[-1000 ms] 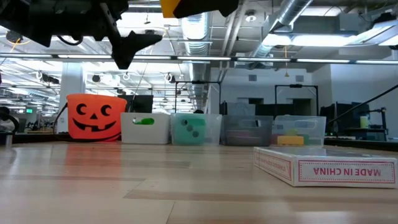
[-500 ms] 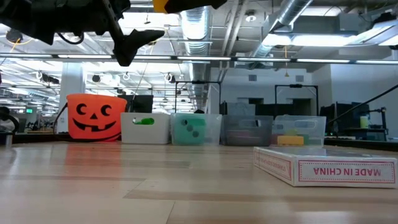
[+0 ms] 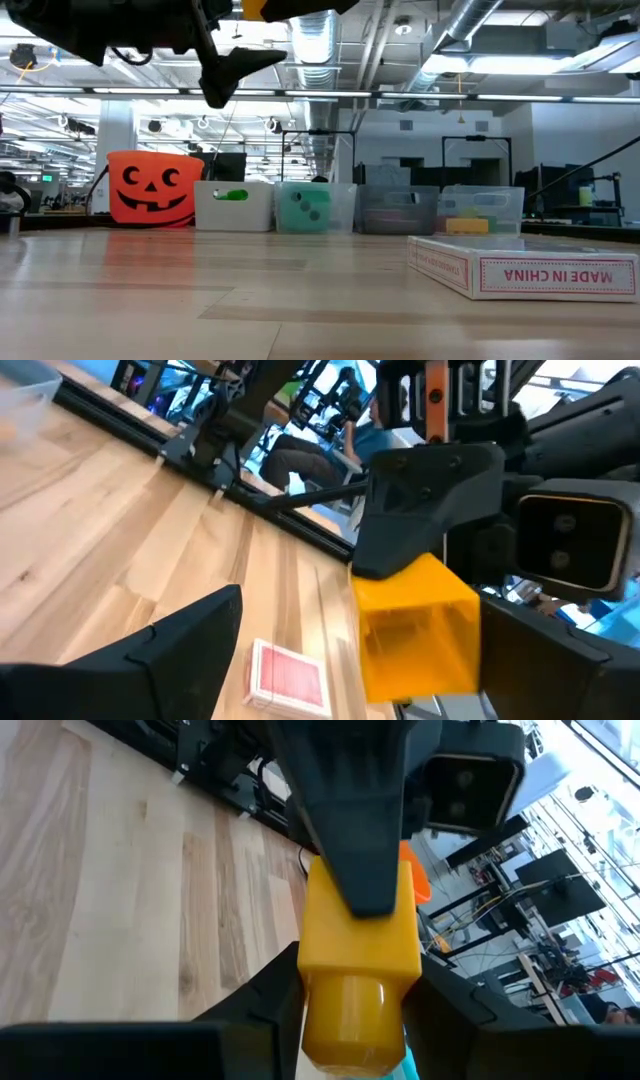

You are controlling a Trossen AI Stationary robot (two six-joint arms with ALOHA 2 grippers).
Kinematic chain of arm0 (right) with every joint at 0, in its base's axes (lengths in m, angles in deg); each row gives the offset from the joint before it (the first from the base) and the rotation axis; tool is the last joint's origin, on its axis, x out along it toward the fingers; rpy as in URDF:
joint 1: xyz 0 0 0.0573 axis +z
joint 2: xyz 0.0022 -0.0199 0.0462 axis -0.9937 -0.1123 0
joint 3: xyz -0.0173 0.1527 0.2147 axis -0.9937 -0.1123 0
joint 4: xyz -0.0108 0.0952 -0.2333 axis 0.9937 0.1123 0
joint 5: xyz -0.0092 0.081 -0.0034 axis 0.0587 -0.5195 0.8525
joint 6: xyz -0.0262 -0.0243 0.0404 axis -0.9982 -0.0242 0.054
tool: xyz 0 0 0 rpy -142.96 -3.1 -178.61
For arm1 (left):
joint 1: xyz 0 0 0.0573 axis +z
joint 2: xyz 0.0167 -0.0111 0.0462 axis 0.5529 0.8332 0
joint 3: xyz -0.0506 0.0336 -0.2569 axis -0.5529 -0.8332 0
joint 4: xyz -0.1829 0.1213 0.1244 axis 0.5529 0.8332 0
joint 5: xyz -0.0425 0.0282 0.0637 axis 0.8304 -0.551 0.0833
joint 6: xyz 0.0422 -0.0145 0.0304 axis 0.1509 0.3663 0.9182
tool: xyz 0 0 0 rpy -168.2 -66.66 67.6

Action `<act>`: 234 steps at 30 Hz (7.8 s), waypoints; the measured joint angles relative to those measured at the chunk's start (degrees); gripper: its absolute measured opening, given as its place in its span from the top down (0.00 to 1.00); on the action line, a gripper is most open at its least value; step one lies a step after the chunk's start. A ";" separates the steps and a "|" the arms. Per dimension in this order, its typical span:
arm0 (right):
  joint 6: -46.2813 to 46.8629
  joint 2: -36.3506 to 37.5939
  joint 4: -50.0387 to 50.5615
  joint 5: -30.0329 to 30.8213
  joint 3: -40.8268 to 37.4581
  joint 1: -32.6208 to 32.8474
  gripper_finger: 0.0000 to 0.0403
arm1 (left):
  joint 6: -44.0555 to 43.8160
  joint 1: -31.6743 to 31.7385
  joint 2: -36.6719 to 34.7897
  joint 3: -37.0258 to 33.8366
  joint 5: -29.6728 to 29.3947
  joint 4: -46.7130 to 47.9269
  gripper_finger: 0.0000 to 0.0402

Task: Pick & Place Toys
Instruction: Put the big yellow game piece into the white bin, then put the red deck of cards into the black bin

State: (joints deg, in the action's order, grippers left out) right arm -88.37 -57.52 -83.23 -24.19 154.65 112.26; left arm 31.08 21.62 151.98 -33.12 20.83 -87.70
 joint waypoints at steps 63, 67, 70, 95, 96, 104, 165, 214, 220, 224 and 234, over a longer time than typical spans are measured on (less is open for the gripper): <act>-3.50 0.00 1.46 25.45 0.02 4.31 0.70 | 18.10 28.85 3.85 2.99 -0.22 24.42 0.02; 0.87 0.60 2.97 29.89 0.02 8.28 0.72 | 16.16 24.98 3.85 2.99 20.32 21.55 0.07; 5.45 0.72 4.08 29.52 0.02 11.39 0.73 | 17.78 18.67 3.85 2.99 23.52 17.74 0.10; 71.89 0.66 13.12 17.27 0.02 15.02 0.74 | 33.43 -0.76 3.85 3.01 -7.53 3.95 0.12; 75.99 0.49 14.69 17.93 0.02 15.83 0.74 | 33.21 -0.76 3.85 3.01 -7.52 4.26 0.12; 93.08 -4.03 15.52 17.73 -0.06 20.50 0.82 | 29.40 -1.95 3.85 3.01 -7.41 7.21 0.12; 94.47 -14.03 63.34 -53.42 20.81 6.05 1.00 | 23.52 -5.77 3.85 3.01 -7.17 17.51 0.14; 90.21 -19.12 61.01 -36.22 20.70 -2.39 1.00 | 21.41 -5.60 3.83 2.99 -7.39 22.67 0.15; 82.39 -19.21 58.28 -27.87 20.68 -6.20 1.00 | 25.99 -5.60 3.54 2.99 -8.21 22.93 0.15; 78.26 -19.21 56.19 -22.51 20.68 -6.34 1.00 | 26.06 -5.55 1.30 2.97 -10.17 23.00 0.15; 80.50 -19.17 55.23 -14.99 20.70 -1.49 1.00 | 36.35 -5.60 -14.31 2.99 -16.86 24.96 0.15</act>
State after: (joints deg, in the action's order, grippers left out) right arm -7.87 -76.69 -28.00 -39.18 175.34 110.77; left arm 67.43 16.03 137.67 -30.13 3.96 -62.74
